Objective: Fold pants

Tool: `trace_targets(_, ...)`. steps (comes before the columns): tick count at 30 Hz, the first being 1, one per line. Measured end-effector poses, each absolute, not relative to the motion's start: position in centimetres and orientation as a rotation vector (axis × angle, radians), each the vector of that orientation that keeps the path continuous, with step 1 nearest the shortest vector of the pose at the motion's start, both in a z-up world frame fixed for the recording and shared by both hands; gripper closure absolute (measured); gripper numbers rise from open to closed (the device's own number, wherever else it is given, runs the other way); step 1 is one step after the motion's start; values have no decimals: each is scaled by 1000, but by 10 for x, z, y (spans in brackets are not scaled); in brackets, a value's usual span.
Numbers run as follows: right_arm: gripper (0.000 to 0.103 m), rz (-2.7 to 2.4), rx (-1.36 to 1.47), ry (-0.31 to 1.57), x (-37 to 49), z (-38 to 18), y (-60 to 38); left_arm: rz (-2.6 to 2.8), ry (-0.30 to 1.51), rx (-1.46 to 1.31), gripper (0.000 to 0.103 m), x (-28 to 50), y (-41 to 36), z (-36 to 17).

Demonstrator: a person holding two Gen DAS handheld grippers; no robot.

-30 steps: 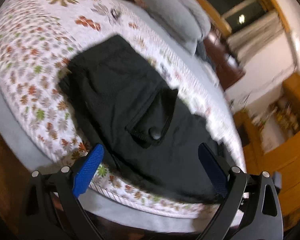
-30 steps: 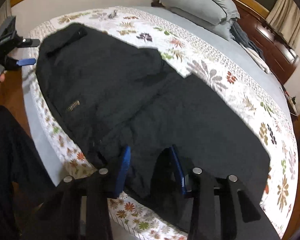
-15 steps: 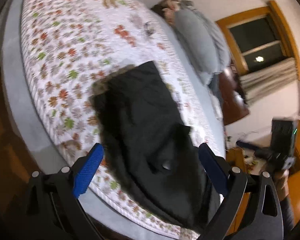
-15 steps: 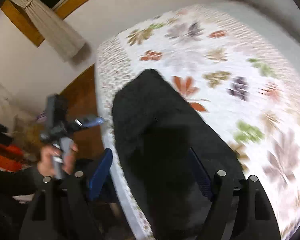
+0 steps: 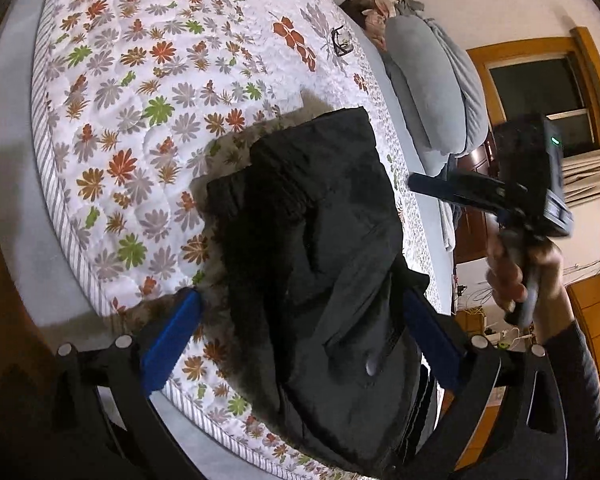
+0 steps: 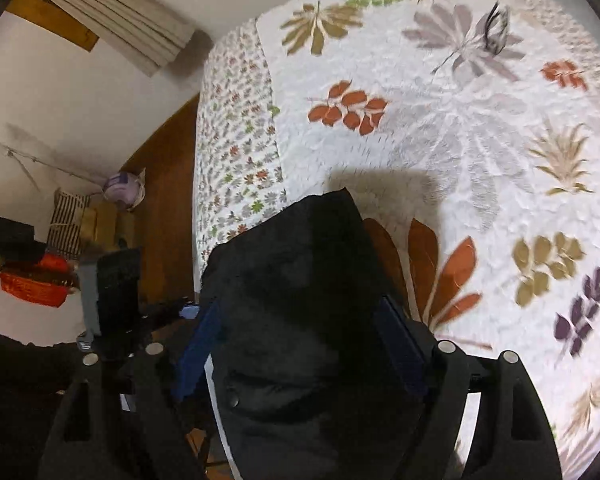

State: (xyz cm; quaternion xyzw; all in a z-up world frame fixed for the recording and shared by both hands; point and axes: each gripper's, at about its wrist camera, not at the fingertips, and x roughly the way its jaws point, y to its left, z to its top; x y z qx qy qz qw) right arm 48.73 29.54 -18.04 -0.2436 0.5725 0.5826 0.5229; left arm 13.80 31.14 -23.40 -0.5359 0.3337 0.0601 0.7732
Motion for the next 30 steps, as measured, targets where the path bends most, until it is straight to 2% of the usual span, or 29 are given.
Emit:
trace_targets(7,21,1442,-634,1448,501,-214,321,149,750,-1121,3,154,307,-234)
trace_targets(15,21,1465,-669,1480,507,-225,336,132,758,-1122,3,161,309,-238)
trace_targets(22,20,1490,-680,1496,506,-222,339,27,645,-1373,3,129,337,-258)
trace_targets(30,20,1518,-669,1515,505,-231,344,46,680,-1355,3,140,332,-249)
